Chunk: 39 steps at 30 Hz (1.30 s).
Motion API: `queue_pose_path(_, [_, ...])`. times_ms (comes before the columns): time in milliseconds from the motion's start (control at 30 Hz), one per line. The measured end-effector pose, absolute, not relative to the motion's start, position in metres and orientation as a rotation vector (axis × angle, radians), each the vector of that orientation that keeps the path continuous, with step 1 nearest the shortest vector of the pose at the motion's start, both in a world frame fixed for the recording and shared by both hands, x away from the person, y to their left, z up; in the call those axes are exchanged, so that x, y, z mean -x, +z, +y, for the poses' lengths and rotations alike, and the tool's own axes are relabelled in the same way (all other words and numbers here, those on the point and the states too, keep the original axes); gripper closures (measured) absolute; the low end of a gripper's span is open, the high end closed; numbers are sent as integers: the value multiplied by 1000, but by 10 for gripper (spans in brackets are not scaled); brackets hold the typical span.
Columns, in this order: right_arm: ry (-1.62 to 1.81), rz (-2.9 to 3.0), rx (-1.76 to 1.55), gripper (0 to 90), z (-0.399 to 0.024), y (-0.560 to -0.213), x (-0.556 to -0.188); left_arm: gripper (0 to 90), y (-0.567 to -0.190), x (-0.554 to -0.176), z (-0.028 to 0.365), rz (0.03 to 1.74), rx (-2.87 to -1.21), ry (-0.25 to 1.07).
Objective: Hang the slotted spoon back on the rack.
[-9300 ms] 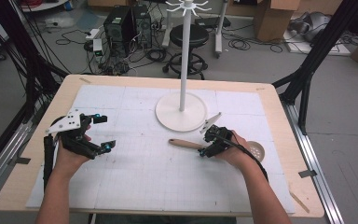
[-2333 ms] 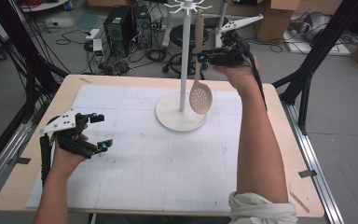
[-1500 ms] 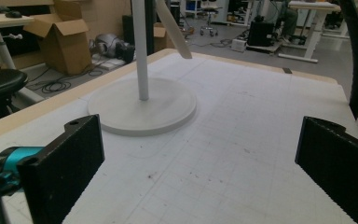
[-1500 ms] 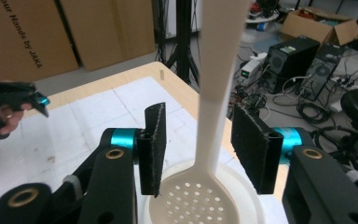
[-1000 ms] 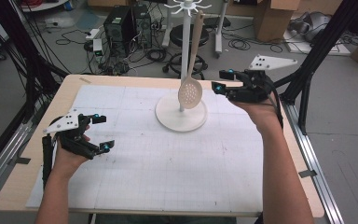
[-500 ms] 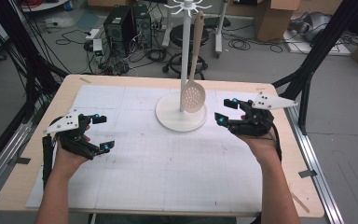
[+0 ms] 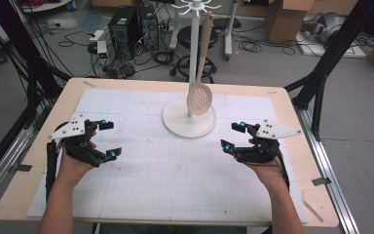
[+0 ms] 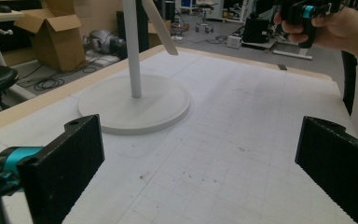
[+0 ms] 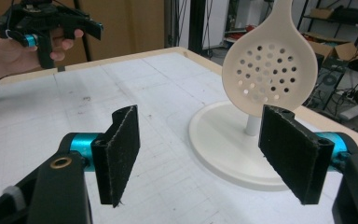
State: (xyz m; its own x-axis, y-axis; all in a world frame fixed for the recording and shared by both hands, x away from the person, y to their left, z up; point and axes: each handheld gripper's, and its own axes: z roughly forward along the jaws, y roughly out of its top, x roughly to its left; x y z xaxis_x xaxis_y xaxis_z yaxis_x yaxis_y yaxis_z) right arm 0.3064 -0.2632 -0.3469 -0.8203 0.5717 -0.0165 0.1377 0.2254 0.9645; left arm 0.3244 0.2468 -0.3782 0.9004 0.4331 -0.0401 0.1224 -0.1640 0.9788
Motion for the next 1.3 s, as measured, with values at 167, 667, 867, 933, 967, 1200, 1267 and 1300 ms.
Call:
queue_pose_path(167, [1658, 2147, -682, 240, -263, -358, -306, 17, -379, -326, 246, 425, -1732, 284])
queue_pose_path(667, [1696, 2130, -776, 158, -281, -382, -309, 17, -385, -328, 243, 435, -1722, 256])
queue_pose_path(867, [1703, 2148, -825, 116, -285, -393, -314, 17, -388, -328, 243, 427, -1692, 231])
queue_pose_path(933, [1691, 2169, -837, 116, -285, -397, -315, 17, -390, -329, 242, 431, -1701, 226])
queue_pose_path(967, [1682, 2168, -835, 116, -284, -397, -316, 17, -391, -330, 241, 431, -1703, 223])
queue_pose_path(1200, [1690, 2140, -832, 116, -287, -394, -313, 17, -390, -330, 241, 427, -1698, 226])
queue_pose_path(1267, [1691, 2134, -838, 116, -288, -394, -312, 17, -389, -329, 242, 426, -1692, 229])
queue_pose_path(1300, [1692, 2131, -838, 116, -288, -393, -312, 17, -389, -329, 243, 430, -1691, 231])
